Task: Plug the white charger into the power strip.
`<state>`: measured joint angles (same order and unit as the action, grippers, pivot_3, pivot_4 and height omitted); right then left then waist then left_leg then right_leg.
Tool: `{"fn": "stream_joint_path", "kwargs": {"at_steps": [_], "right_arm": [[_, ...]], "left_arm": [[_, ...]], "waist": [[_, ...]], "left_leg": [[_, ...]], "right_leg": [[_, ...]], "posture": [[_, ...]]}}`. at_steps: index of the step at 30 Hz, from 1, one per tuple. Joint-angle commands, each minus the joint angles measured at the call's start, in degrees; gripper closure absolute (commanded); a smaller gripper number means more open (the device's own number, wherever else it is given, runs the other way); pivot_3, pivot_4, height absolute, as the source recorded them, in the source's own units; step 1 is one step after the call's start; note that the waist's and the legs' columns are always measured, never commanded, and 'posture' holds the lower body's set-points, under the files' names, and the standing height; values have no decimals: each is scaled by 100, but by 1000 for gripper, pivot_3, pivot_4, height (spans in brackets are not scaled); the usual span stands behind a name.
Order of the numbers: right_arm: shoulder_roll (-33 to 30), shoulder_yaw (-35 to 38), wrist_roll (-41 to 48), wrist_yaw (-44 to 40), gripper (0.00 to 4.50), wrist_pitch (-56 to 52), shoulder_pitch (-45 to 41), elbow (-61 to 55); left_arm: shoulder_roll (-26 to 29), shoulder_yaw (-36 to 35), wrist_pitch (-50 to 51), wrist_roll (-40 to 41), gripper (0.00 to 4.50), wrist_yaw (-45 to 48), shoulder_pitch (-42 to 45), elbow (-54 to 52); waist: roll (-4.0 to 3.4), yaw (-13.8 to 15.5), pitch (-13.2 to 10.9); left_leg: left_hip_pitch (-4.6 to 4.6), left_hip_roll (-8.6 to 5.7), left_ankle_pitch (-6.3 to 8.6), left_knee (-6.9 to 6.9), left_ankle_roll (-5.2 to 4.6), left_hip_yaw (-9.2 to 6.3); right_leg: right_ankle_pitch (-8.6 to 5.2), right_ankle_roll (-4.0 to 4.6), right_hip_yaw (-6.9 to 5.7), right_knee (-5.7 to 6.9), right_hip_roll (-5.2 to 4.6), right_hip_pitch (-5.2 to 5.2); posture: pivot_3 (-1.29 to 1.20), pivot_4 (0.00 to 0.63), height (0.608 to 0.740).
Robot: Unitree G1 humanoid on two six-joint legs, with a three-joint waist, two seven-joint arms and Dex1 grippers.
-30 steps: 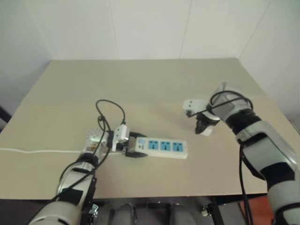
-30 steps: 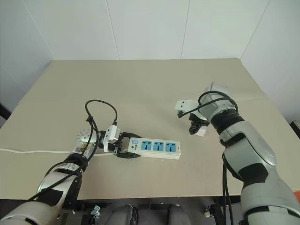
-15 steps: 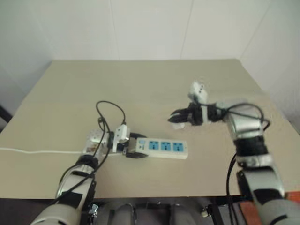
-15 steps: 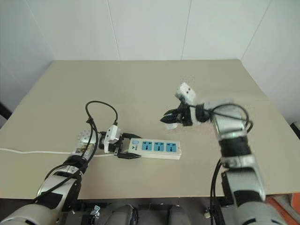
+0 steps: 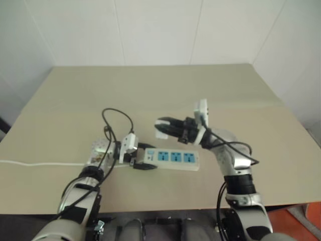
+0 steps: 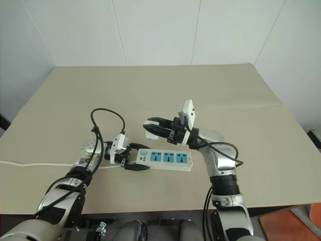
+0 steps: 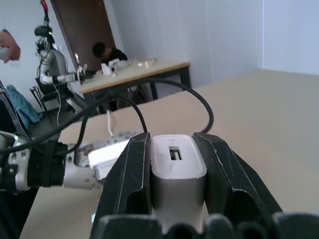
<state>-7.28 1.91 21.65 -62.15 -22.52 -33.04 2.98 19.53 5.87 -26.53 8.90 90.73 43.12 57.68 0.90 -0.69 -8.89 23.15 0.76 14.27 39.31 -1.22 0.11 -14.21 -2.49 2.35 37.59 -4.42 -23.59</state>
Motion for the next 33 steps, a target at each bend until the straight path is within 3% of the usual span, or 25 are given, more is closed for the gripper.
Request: {"fn": "stream_joint_path", "kwargs": {"at_steps": [1,10,20,33], "right_arm": [[80,-201,130,-194,3372,703,145,88],[-85,-543,-65,-692,3372,1976,246,882],[-476,-585,-45,-1009,3372,2273,61,1676],[-471,-553,-89,-992,3372,2651,-68,2091]], "left_arm": [[36,248,136,-286,1178,67,-126,-34],[54,235,183,-262,1178,39,-182,-148],[59,236,162,-242,1178,53,-187,-167],[143,220,175,-211,1178,135,-230,-178]], "waist": [[0,-4,0],[0,-21,0],[0,-19,0],[0,-20,0]], "left_leg": [[-2,0,0,0,0,-1],[-17,2,0,-1,0,-3],[-27,3,0,-2,0,-3],[-28,4,0,-4,0,-3]], "right_leg": [[0,0,0,-5,0,5],[0,-1,-1,-10,2,23],[0,0,-1,-47,2,34],[0,0,0,-48,3,35]], "posture": [[0,150,740],[0,150,740],[0,150,740],[0,150,740]]}}
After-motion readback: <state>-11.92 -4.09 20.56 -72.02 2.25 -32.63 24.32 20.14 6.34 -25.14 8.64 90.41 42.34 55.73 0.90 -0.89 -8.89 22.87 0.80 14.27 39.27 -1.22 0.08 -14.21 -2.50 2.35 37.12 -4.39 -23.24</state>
